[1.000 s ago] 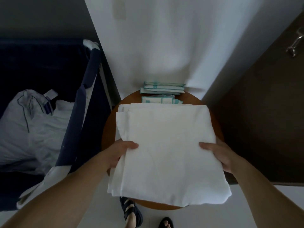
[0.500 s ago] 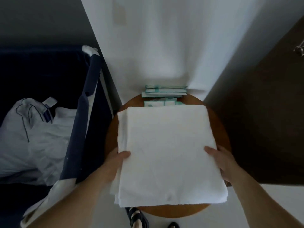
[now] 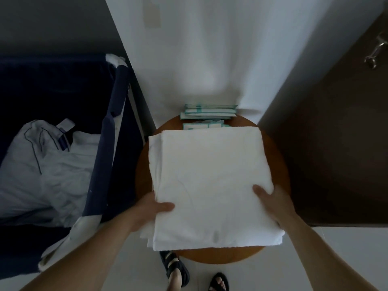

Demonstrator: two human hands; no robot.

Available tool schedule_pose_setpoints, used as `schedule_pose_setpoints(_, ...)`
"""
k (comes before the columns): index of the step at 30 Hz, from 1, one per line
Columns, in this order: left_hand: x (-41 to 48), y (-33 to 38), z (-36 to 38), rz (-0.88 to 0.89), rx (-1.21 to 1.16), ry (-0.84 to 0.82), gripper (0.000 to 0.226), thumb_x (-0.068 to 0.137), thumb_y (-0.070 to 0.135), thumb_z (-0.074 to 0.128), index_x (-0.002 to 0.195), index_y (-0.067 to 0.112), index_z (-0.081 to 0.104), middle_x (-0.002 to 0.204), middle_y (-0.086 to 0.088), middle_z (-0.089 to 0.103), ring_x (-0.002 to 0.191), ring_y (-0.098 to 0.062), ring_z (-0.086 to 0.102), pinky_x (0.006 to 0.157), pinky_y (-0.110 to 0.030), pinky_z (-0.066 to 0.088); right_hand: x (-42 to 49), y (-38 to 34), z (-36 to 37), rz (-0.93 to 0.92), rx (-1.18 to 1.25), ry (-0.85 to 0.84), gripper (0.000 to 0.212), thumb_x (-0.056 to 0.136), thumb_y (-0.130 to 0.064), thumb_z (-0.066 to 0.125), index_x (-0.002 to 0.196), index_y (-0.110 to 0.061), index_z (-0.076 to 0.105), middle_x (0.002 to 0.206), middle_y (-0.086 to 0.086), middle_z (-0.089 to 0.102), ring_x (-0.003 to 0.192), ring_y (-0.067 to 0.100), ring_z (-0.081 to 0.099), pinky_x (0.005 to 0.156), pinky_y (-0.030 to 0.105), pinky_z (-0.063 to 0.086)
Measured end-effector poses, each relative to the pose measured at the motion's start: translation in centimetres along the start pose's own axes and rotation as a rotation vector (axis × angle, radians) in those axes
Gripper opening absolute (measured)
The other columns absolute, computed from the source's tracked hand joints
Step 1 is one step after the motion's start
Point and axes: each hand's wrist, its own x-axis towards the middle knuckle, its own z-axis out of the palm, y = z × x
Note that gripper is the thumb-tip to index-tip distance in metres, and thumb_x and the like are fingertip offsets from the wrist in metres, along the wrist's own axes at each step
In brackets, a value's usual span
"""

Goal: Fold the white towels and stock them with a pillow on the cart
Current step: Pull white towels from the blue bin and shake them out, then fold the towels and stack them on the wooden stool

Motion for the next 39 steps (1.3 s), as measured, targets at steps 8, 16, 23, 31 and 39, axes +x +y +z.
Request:
schedule_pose_setpoints(8,-0.3,-3.4,1.9,0.002,0.182,0.286,0.062,0.083,0.016,0.074,0.137,0.019,0.044,0.128,-0.003,0.056,0.118,-0.022,0.053,0.1,-0.035,0.043,0.0,2.6,1.4,-0.07,-0.207,0.079,0.043,0.095,-0.064,0.042,0.111,-0.023,0.042,0.098,0.001,0.059,0.088,0.028,0.06,0.079,0.043,0.051)
schedule_pose_setpoints(16,-0.1,-3.0,3.5,-0.034,0.483,0.407,0.073,0.086,0.027,0.071,0.141,0.008,0.028,0.134,-0.007,0.045,0.12,-0.023,0.048,0.094,-0.028,0.041,0.8,3.4,1.6,-0.181,-0.242,0.161,0.044,0.096,-0.064,0.036,0.11,-0.023,0.043,0.098,0.001,0.06,0.087,0.028,0.062,0.08,0.048,0.056)
schedule_pose_setpoints(23,-1.2,-4.0,5.2,-0.014,0.713,0.46,0.101,0.083,0.032,0.064,0.154,0.021,-0.007,0.15,-0.008,0.028,0.125,-0.026,0.044,0.099,-0.037,0.044,0.4,3.0,2.0,-0.205,-0.38,0.194,0.054,0.096,-0.063,0.036,0.133,-0.023,0.035,0.126,0.007,0.054,0.105,0.033,0.059,0.087,0.049,0.054)
schedule_pose_setpoints(31,-5.8,-2.1,6.0,-0.15,1.584,-0.103,0.102,0.091,0.035,0.064,0.155,0.024,-0.015,0.161,-0.006,-0.026,0.15,-0.032,-0.009,0.12,-0.052,0.009,-5.4,3.7,2.9,-0.363,-0.964,-0.167,0.071,0.097,-0.066,0.007,0.155,-0.035,-0.019,0.162,-0.004,-0.028,0.15,0.024,-0.023,0.121,0.057,0.007)
schedule_pose_setpoints(39,-10.7,6.5,0.5,0.121,1.068,0.026,0.063,0.096,0.045,0.054,0.15,0.02,0.035,0.151,-0.002,0.04,0.133,-0.023,0.043,0.105,-0.028,0.037,-9.2,-8.3,5.2,-0.523,-0.913,-0.008,0.074,0.097,-0.065,0.007,0.158,-0.026,-0.01,0.164,0.002,-0.021,0.151,0.027,-0.019,0.121,0.058,0.001)
